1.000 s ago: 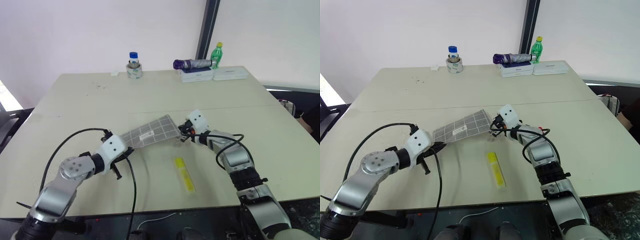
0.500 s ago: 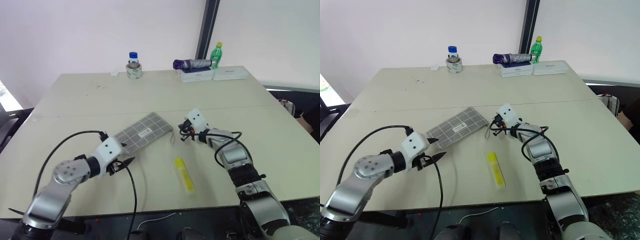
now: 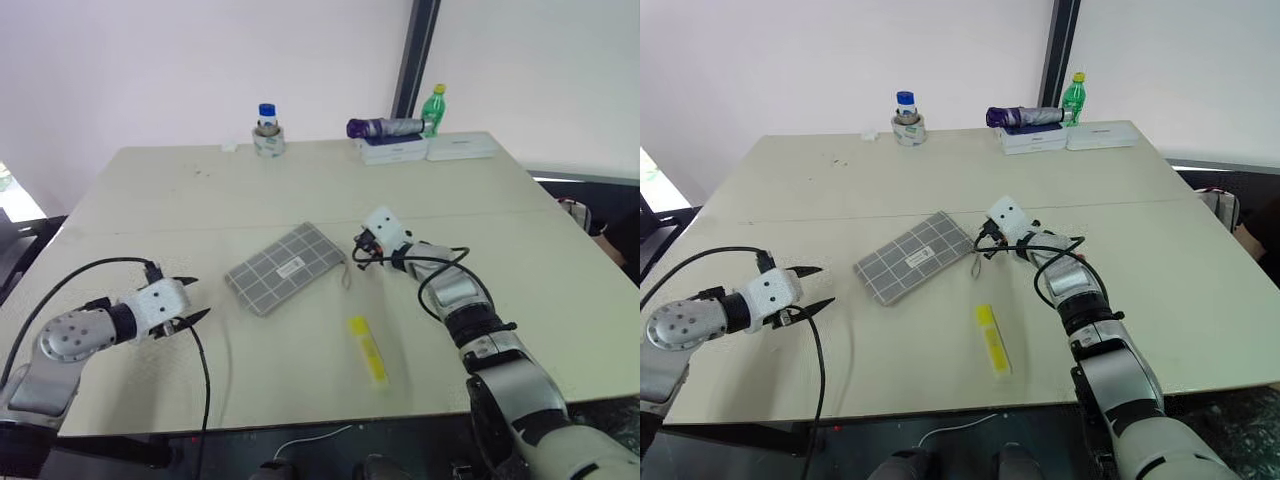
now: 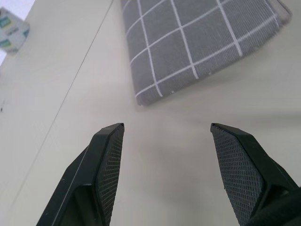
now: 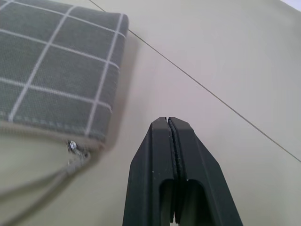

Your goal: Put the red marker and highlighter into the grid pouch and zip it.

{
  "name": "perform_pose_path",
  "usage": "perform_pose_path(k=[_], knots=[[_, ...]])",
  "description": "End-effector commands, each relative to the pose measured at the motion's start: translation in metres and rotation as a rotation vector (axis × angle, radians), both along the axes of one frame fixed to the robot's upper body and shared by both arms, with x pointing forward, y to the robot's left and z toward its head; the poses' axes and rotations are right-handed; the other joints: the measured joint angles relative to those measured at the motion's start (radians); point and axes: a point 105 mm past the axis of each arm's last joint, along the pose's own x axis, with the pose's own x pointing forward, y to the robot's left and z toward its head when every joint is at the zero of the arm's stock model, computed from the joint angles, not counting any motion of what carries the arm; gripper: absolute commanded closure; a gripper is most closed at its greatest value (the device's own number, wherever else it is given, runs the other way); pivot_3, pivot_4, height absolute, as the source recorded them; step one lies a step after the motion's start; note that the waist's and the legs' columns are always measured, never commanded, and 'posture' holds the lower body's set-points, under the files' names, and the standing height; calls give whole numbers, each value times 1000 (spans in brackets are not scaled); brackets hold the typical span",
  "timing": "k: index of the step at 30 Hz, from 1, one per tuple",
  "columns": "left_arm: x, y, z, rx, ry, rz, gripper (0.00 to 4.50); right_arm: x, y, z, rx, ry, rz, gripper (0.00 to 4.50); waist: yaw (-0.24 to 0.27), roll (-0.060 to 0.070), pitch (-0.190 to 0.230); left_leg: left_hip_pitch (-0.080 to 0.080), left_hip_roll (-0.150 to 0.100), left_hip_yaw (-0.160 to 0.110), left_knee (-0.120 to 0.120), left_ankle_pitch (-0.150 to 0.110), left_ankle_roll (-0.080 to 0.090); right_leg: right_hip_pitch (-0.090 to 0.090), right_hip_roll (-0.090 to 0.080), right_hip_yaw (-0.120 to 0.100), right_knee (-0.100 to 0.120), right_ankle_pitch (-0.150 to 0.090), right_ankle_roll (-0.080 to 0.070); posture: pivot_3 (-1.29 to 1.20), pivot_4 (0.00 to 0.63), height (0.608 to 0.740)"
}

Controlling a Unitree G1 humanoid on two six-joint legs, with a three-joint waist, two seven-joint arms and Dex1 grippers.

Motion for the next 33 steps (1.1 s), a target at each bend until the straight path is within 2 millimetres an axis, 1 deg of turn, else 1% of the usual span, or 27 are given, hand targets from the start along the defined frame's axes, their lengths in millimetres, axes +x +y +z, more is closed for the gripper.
perform_pose_path(k=[1,6,7,13,16,19,25,33], knots=[[10,-11,-2,49,-49,-69,1410,13,11,11,-48,-43,-29,4500,0,0,0,0,0,0,0,0,0,0,0,0,0,0,0,0,150,740],[19,-22,-4,90,-97,-119,1410,19,17,7,-82,-43,-39,4500,-4,0,0,0,0,0,0,0,0,-1,0,0,1,0,0,0,150,740],[20,-27,-4,83,-111,-135,1410,19,19,6,-83,-35,-33,4500,-5,0,0,0,0,0,0,0,0,-1,0,0,1,0,0,0,150,740],[24,-43,-10,154,-179,-225,1410,14,31,1,-36,30,31,4500,-23,0,0,0,0,0,0,0,0,-1,0,0,2,0,0,0,150,740],[25,-51,-11,179,-213,-265,1410,12,35,-3,-41,43,59,4500,-27,0,0,0,0,0,0,0,0,-1,0,0,3,0,0,0,150,740],[26,-52,-12,214,-244,-283,1410,9,37,-6,-39,54,82,4500,-28,0,0,0,0,0,0,0,-1,-2,0,0,3,0,0,0,150,740],[25,-54,-10,229,-282,-310,1410,4,42,-10,-34,71,131,4500,-28,0,0,0,0,0,0,1,-1,-2,0,0,4,0,0,0,150,740],[25,-52,-8,233,-313,-296,1410,0,47,-13,-31,80,162,4500,-28,0,0,0,0,0,1,1,-1,-2,0,0,5,0,0,0,150,740]])
